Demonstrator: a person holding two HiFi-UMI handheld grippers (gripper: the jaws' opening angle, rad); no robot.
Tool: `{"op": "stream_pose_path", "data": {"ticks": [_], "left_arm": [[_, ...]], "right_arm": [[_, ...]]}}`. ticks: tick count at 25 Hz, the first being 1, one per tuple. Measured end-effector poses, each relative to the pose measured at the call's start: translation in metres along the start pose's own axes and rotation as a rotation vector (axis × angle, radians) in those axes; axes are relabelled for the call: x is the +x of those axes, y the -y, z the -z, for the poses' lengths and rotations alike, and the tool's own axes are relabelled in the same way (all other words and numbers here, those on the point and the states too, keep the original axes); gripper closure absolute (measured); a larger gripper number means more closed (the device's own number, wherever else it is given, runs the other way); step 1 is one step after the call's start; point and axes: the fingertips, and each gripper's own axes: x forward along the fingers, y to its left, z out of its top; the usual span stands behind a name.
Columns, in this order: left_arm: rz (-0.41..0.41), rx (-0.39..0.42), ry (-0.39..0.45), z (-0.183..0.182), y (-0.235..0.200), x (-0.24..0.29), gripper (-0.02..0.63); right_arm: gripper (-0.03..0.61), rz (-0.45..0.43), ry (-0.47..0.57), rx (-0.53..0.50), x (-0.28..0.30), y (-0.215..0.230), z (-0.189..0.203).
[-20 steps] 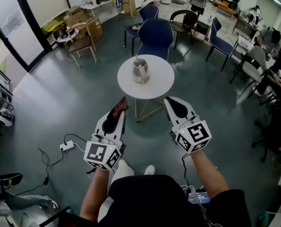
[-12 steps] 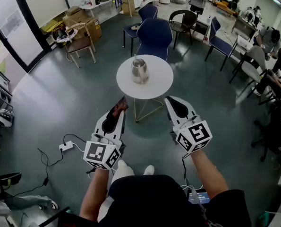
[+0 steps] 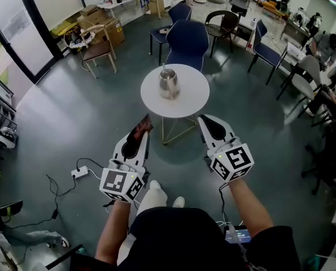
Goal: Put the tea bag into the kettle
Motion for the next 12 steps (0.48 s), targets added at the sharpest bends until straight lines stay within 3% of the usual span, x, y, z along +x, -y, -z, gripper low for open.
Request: {"op": "stream_pose_path", "data": {"ticks": [7,12], "left_arm": [[-0.012,-0.005,0.006,-0.001,-0.021,0.016,0.574],[-0.01,-0.006,0.004,0.004,-0.037,0.031,0.574]], "right_arm": [[0.56,-0.021,-0.014,-0.06,0.025,-0.003,0.003],[0.56,-0.019,-0.022,-0.044,0.048,0.006,0.009]]}}
